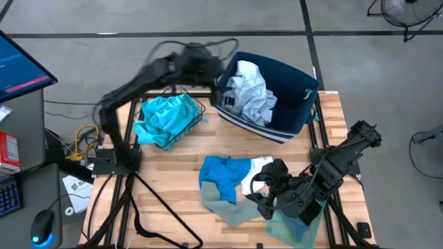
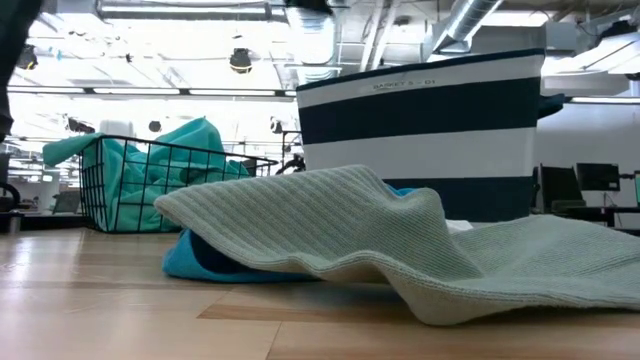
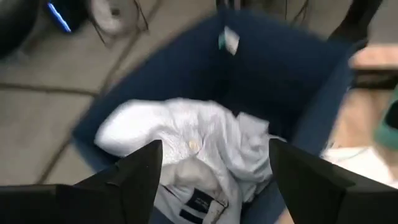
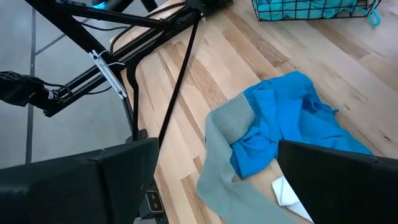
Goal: Pick & Place Cloths
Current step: Put the blue shorts into the black wire basket
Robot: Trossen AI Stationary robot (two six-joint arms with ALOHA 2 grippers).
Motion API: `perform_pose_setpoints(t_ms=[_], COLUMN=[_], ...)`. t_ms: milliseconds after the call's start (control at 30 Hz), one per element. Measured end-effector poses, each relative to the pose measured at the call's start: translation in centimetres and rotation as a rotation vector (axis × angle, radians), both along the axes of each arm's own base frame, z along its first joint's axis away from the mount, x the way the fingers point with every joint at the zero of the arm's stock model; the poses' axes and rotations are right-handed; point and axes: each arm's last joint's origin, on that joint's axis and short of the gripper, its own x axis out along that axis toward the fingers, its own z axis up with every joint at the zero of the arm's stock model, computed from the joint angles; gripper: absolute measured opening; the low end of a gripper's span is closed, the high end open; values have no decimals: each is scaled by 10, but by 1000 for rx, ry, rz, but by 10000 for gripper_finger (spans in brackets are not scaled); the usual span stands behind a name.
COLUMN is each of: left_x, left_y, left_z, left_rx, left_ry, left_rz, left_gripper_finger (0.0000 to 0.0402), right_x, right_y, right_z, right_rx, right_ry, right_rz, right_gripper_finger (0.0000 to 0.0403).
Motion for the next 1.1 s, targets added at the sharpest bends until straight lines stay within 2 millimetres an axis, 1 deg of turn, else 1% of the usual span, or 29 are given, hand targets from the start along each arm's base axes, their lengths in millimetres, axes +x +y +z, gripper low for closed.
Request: perform_pose_setpoints(t_ms=[33,133,233,333,400,433,533,667,767,900,1033,1100], left_x=[-13,-46,-77,-104,-117,-123,-131,-131,-120,-100,-82,-71], left_y=[-10,-38,-66,-95,-112,-119,-139,-157,-168,-181,-185,-187], left_z=[14,39,50,47,37,31,1,-51,-91,-137,-178,-194], left_rx=[16,22,-30,-119,-179,-209,-264,-270,-294,-312,-301,-297], left_ry=[-33,-90,-142,-161,-150,-140,-74,28,51,51,108,133], left_rz=[-5,-23,-58,-101,-136,-150,-139,-39,-28,-51,-42,-40], left_gripper_finger=[273,266,259,253,250,248,243,237,235,235,235,235], right_x=[0,1,1,2,4,4,3,3,2,-1,-5,-8], right_y=[0,0,1,2,2,2,3,4,5,10,16,20], right_z=[-1,-8,-17,-24,-28,-30,-33,-34,-34,-34,-34,-33], right_rx=[-1,-15,-32,-28,-26,-29,-31,-10,-2,3,15,18], right_ry=[0,19,41,50,51,57,66,83,90,93,94,90], right_rz=[0,0,1,-9,-9,-8,-2,18,30,50,80,93], right_gripper_finger=[322,322,322,322,322,322,322,322,322,322,322,322])
